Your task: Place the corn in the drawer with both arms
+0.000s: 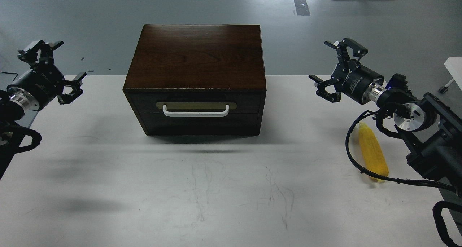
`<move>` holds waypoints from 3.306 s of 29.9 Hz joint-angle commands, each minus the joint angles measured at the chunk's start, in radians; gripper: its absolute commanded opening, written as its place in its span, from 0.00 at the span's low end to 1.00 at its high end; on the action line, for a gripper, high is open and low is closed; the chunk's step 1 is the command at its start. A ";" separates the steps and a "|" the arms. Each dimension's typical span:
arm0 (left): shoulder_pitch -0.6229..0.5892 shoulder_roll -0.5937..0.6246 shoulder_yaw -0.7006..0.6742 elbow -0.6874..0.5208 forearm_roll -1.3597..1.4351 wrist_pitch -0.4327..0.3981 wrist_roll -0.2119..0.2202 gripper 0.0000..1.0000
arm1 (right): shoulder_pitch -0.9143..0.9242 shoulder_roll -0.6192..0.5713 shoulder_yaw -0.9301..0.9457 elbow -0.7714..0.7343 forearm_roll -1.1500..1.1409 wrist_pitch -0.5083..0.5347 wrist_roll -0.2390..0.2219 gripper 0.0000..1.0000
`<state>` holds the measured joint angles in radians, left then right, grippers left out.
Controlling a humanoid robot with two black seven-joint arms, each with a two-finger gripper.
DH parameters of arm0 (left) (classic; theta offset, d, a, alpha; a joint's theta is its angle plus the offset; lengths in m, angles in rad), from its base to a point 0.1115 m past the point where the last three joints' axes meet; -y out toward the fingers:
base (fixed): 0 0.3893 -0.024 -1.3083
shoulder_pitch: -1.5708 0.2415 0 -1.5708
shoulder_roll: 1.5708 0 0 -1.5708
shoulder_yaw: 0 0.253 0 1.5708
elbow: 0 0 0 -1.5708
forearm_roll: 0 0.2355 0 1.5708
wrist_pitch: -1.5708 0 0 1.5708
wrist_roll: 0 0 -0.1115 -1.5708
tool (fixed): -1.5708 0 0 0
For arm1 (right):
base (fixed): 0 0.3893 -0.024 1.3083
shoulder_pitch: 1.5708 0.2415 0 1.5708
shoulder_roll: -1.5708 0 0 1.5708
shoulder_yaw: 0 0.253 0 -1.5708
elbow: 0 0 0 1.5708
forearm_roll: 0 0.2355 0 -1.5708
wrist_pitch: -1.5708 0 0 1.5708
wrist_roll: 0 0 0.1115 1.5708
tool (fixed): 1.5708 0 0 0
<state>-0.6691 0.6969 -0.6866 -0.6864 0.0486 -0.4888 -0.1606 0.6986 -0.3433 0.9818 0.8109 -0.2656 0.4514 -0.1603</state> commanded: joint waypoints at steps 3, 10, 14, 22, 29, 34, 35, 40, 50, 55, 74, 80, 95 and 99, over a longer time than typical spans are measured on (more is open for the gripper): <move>-0.003 -0.007 0.005 -0.007 0.001 0.000 0.000 0.99 | -0.002 0.012 0.000 0.001 0.000 0.003 -0.001 1.00; -0.009 -0.036 0.007 -0.007 0.001 0.000 0.000 0.99 | -0.018 0.006 0.000 0.001 -0.001 0.001 -0.001 1.00; -0.015 -0.043 0.007 -0.007 0.001 0.000 0.001 0.99 | -0.018 0.009 0.000 0.001 -0.001 0.001 -0.002 1.00; -0.013 -0.073 0.002 -0.007 0.000 0.000 -0.016 0.99 | -0.018 0.010 0.000 -0.001 -0.001 -0.003 -0.001 1.00; -0.009 -0.076 0.005 -0.060 0.001 0.000 -0.020 0.99 | -0.005 -0.009 0.006 0.001 0.002 -0.008 0.005 1.00; 0.008 -0.060 0.005 -0.120 0.001 0.000 -0.020 0.99 | 0.008 -0.055 -0.003 0.008 0.005 -0.007 0.008 1.00; 0.008 -0.060 0.004 -0.121 0.001 0.000 -0.020 0.99 | 0.009 -0.059 -0.008 0.016 0.003 -0.007 0.002 1.00; 0.010 -0.048 0.005 -0.131 0.001 0.000 -0.020 0.99 | 0.007 -0.077 -0.031 0.043 0.003 -0.002 -0.002 1.00; 0.057 -0.002 0.005 -0.180 0.002 0.000 -0.022 0.99 | -0.007 -0.085 -0.037 0.065 0.003 -0.007 -0.002 1.00; 0.060 0.006 0.004 -0.179 0.010 0.000 -0.052 0.99 | -0.019 -0.085 -0.035 0.067 0.003 -0.008 -0.001 1.00; 0.062 0.304 0.010 -0.488 0.706 0.431 -0.328 0.99 | -0.030 -0.082 -0.035 0.063 0.003 -0.013 0.004 1.00; 0.054 0.441 0.015 -0.822 0.886 0.555 -0.328 0.97 | -0.039 -0.085 -0.029 0.062 0.003 -0.014 0.008 1.00; -0.082 0.322 0.188 -0.961 1.853 0.623 -0.328 0.91 | -0.056 -0.085 -0.032 0.057 0.002 -0.046 0.010 1.00; -0.237 0.257 0.315 -0.960 1.863 0.506 -0.328 0.91 | -0.056 -0.085 -0.031 0.057 0.002 -0.050 0.010 1.00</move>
<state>-0.7962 1.0013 -0.4665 -1.6462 1.8960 0.0982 -0.4886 0.6427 -0.4281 0.9499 0.8681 -0.2639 0.4049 -0.1501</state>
